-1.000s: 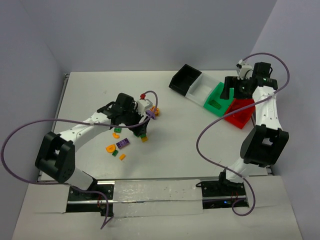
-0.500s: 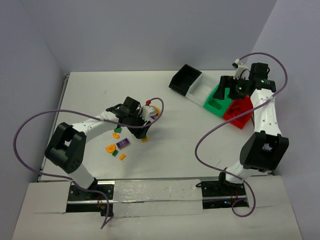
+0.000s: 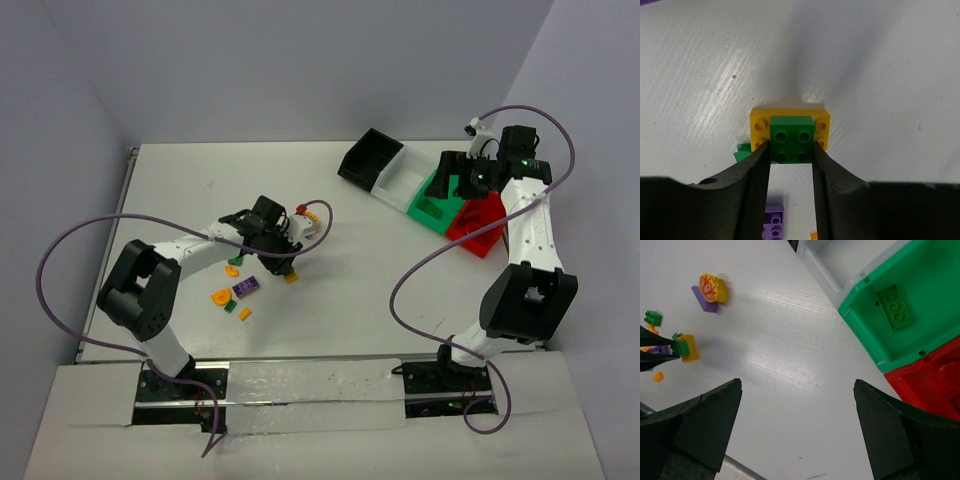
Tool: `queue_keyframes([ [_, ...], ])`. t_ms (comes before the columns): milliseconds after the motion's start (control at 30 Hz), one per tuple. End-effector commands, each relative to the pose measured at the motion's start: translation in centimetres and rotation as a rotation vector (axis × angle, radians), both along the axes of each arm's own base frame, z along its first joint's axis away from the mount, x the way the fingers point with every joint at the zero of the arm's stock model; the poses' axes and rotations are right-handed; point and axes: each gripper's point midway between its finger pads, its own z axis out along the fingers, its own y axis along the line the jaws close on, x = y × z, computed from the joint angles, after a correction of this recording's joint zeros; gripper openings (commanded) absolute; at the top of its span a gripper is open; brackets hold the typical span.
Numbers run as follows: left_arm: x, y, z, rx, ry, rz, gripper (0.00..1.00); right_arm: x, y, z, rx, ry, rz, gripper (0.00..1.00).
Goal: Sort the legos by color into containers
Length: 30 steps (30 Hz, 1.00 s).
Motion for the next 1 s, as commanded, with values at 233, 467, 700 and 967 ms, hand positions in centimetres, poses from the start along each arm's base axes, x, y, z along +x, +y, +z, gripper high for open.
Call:
queue_keyframes([
  [233, 1.5, -2.7, 8.3, -0.211, -0.080, -0.003, 0.00, -1.2, 5.9, 3.4, 0.091, -0.125, 0.156, 1.00],
  [467, -0.4, -3.8, 19.2, -0.624, 0.113, 0.062, 0.00, -1.4, 12.8, 6.3, 0.058, -0.268, 0.359, 1.00],
  [700, -2.3, -2.8, 23.5, -0.928, 0.336, 0.059, 0.00, -4.6, 21.4, 10.1, 0.018, -0.425, 0.644, 1.00],
  [967, -1.3, -1.7, 25.2, -1.051, 0.451, 0.130, 0.00, -8.4, 27.6, 10.1, -0.057, -0.445, 0.819, 1.00],
])
